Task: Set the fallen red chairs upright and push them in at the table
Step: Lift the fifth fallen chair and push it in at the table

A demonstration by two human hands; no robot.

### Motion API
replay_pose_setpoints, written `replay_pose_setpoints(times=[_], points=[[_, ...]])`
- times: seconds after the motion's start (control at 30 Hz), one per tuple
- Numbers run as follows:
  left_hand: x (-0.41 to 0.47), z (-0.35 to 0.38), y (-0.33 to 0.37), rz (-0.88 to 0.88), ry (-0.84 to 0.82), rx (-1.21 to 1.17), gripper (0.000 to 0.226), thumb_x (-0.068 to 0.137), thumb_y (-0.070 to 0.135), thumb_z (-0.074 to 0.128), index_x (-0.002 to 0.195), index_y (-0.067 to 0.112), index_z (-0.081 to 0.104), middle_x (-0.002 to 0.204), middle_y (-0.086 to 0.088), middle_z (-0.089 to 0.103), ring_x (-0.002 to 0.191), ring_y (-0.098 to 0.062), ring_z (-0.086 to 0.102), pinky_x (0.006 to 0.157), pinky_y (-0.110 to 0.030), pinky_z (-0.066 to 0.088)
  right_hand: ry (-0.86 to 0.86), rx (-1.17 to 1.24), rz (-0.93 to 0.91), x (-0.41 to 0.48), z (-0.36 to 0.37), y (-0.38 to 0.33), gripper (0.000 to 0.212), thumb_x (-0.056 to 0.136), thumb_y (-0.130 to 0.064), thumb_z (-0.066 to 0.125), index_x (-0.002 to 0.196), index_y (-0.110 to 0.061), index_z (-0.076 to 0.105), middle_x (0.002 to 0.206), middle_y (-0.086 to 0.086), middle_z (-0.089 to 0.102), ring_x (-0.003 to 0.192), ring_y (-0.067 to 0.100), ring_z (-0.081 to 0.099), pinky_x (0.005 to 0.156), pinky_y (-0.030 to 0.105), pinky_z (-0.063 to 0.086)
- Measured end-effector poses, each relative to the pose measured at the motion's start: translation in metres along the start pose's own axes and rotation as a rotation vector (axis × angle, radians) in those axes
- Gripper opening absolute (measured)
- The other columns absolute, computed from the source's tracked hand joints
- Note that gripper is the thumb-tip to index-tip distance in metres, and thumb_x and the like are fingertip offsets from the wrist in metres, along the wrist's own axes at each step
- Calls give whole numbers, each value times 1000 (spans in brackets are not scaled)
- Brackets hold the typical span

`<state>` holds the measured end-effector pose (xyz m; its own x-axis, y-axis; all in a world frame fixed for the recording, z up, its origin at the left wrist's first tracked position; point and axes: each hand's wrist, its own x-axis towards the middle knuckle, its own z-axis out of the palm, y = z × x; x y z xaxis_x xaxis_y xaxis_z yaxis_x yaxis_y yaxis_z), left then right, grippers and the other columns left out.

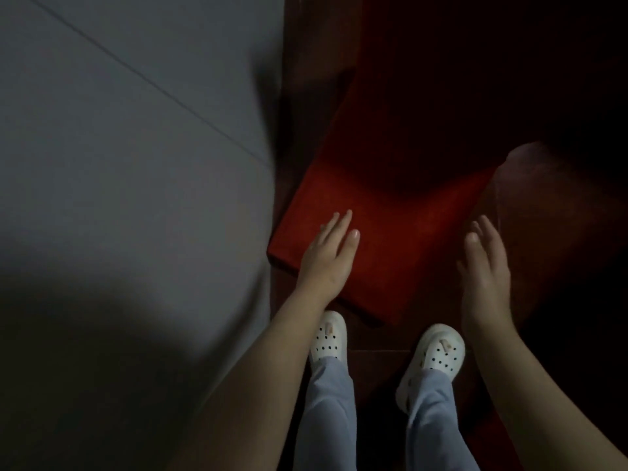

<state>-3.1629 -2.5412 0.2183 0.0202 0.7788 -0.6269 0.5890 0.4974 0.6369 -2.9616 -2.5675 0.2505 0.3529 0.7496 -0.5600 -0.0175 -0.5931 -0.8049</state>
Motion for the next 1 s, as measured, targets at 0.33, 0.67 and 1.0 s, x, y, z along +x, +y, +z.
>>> replay_pose_setpoints(times=[0.33, 0.67, 1.0], points=[[73, 108, -196, -269, 94, 529, 77, 98, 55, 28, 148, 28, -24, 147, 4, -46, 141, -26, -31, 113, -51, -12, -119, -902, -105, 55, 85, 214, 98, 85, -37, 70, 155, -31, 1, 163, 0, -10, 149, 26, -9, 118, 56, 14], [87, 143, -257, -632, 453, -560, 82, 93, 45, 57, 154, 21, 9, 162, -1, 5, 147, -24, 15, 117, -49, 23, -219, -1222, -121, 58, 105, 290, 127, 71, -53, 78, 151, -34, -20, 158, 6, -28, 145, 34, -24, 112, 62, -6], [108, 115, -253, -880, 615, -1172, 57, 90, 11, 67, 141, 13, 44, 137, -21, 52, 124, -32, 52, 99, -35, 43, -236, -1243, -92, 56, 107, 278, 113, 82, -54, 67, 151, -34, -20, 158, 6, -30, 145, 34, -25, 115, 61, -4]])
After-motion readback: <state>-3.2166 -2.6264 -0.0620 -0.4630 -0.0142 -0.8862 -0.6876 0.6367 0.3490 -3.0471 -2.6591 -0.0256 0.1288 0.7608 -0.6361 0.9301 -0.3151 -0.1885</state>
